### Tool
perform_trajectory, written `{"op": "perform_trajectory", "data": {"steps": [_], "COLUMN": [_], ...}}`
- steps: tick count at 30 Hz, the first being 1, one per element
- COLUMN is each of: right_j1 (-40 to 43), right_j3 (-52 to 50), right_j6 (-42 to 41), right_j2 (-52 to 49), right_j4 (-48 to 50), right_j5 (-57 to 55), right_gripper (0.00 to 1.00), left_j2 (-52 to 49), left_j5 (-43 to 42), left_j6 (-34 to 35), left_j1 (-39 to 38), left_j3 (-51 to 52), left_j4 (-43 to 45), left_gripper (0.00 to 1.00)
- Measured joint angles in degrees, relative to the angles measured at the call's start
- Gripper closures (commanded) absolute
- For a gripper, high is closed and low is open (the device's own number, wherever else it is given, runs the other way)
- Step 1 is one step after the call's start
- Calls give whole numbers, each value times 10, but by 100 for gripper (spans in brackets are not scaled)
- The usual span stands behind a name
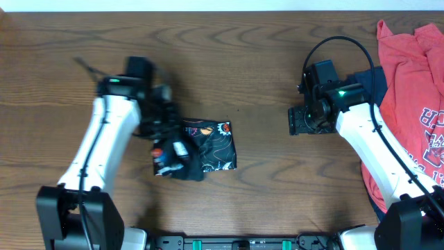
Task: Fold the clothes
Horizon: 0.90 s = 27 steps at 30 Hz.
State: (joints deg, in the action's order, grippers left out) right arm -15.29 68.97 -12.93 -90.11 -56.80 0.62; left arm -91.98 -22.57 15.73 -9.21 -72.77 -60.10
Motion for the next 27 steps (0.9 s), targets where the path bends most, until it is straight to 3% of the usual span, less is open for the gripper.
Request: {"op": "perform_trajectory", "data": {"steps": [5,12,13,15,17,22,27], "right_j1": [0,0,0,0,0,0,-4], "right_j3": [0,0,0,0,0,0,0], "right_j6": [0,4,4,5,8,32,67], "right_j2": [0,0,0,0,0,0,0], "right_j4": [-5,-13,-13,-14,-13,-7,8], "right_j5": [0,0,0,0,2,38,105], "right_gripper": [30,30,29,28,27,27,26], "left_j2": [-9,-52,-60,-68,-70,-70,-68], "left_j5": [-9,9,12,16,17,-25,-185], "left_j6": [45,72,75,77,80,74,19], "left_j1": [-103,-156,-158,-159,-159,-158,-142], "left_j3": [0,0,0,0,0,0,0], "left_j4": [75,96,96,96,97,147,231], "left_gripper": [88,87,83,58,49,46,46]}}
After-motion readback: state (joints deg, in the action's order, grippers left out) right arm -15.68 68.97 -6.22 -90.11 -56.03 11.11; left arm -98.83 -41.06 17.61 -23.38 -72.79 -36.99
